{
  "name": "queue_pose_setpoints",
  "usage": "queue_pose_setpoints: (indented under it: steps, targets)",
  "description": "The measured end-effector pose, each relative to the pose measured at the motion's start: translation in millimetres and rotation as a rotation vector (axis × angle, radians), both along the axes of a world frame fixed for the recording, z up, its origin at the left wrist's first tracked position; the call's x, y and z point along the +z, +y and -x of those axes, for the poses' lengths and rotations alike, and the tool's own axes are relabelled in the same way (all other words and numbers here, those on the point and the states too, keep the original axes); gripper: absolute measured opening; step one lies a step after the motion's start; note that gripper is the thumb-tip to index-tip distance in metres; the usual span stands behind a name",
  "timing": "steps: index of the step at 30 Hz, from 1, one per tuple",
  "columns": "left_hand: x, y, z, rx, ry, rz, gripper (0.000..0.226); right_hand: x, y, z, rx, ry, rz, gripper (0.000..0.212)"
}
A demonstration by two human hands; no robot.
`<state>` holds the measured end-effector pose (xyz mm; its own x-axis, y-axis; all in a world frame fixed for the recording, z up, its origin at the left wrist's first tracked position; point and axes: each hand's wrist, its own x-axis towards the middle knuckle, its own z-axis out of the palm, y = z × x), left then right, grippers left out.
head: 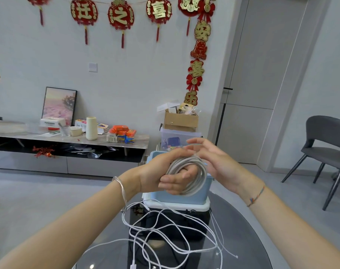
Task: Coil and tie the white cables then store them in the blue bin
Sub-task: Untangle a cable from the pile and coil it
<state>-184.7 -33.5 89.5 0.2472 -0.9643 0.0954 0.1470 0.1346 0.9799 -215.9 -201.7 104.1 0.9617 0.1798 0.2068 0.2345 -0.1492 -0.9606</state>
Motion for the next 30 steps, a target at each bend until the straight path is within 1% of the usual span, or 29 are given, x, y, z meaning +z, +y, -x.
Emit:
queue_pose_setpoints:
  steps: [2,4,6,10,12,15,18,20,23,26,30]
  targets:
    - [2.2,2.0,-2.0,0.006,0.044,0.045,0.05,-4.4,1.4,2.1,-0.015,-0.11,0.063,0.021]
    - [4.0,5.1,-7.0,0.038,0.094,0.091,0.048,-9.5,3.5,5.1,-0.047,-0.146,0.023,0.03]
    - [4.0,8.2,-11.8,0.072,0.14,0.109,0.048,-14.9,4.3,5.5,-0.065,-0.174,0.028,0.033]
    - [1.1,7.7,-13.3,0.17,0.163,0.094,0.049,-24.0,2.6,3.5,-0.048,-0.218,0.082,0.035]
    - [-0.4,6.3,-13.2,0.225,0.163,0.079,0.048,-29.4,2.5,3.2,-0.037,-0.237,0.14,0.03]
    - [-4.9,4.3,-15.4,0.32,0.12,0.027,0.049,-40.0,0.7,0.3,-0.057,-0.266,0.198,0.024]
    - [-12.7,1.3,-19.8,0.415,0.096,-0.019,0.05,-48.8,-3.5,-3.8,-0.12,-0.289,0.228,0.023]
    - [-21.3,-0.8,-25.2,0.462,0.07,-0.057,0.053,-56.3,-5.5,-6.7,-0.131,-0.272,0.256,0.023]
    - [-33.4,-2.8,-33.2,0.451,0.034,-0.113,0.062,-69.2,-5.4,-7.8,-0.101,-0.216,0.225,0.018]
    - [-42.1,-3.5,-39.4,0.447,0.019,-0.162,0.066,-80.2,-7.0,-9.8,-0.094,-0.17,0.187,0.021]
    - [-53.3,-8.7,-46.4,0.641,-0.13,-0.302,0.059,-92.2,-9.3,-14.2,-0.112,-0.165,0.212,0.019]
